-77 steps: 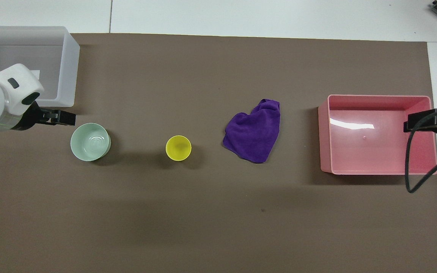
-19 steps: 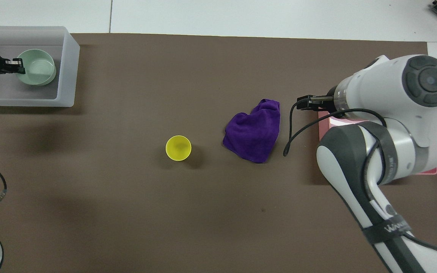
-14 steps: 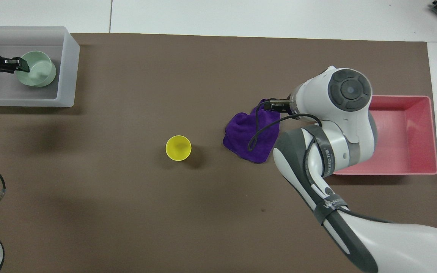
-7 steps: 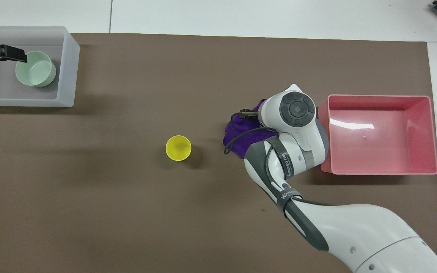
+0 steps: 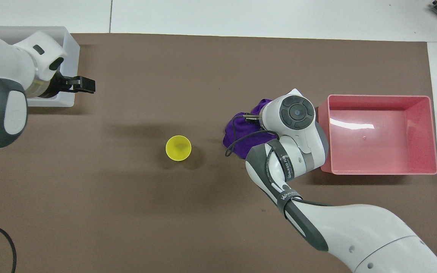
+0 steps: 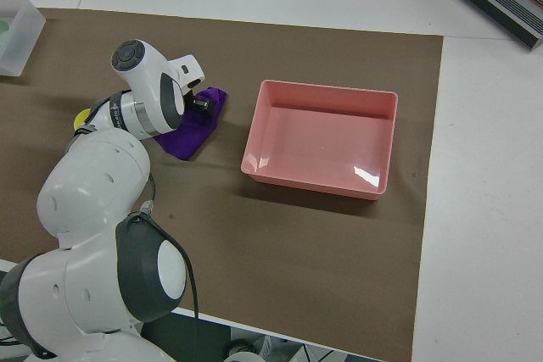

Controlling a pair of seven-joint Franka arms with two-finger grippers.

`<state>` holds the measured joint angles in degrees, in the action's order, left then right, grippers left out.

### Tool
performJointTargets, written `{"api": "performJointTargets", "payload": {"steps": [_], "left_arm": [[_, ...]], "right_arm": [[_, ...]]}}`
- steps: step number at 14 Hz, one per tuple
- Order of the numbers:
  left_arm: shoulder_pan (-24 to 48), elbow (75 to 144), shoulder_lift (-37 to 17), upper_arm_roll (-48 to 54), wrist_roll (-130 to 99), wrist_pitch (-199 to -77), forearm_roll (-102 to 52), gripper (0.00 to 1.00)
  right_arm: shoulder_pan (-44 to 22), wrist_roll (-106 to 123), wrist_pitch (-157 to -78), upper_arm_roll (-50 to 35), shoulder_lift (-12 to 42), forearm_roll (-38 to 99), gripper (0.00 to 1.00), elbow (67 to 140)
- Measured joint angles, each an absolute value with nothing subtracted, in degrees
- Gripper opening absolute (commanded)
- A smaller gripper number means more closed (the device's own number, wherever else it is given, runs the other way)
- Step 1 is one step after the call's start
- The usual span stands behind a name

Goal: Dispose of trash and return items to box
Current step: 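Reach the left gripper to the yellow cup and grasp its rim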

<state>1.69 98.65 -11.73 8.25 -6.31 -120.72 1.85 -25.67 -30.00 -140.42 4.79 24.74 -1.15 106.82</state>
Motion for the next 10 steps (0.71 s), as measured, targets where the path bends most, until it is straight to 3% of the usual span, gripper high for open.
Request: {"api": "performJointTargets", "payload": {"steps": [10], "left_arm": [[18.8,114.6,-8.5,8.4,-14.0,-131.0,1.8,1.00]], "right_arm": [[-25.6,-30.1,-124.6,5.3,14.2,-1.2,0.00,102.7]]}}
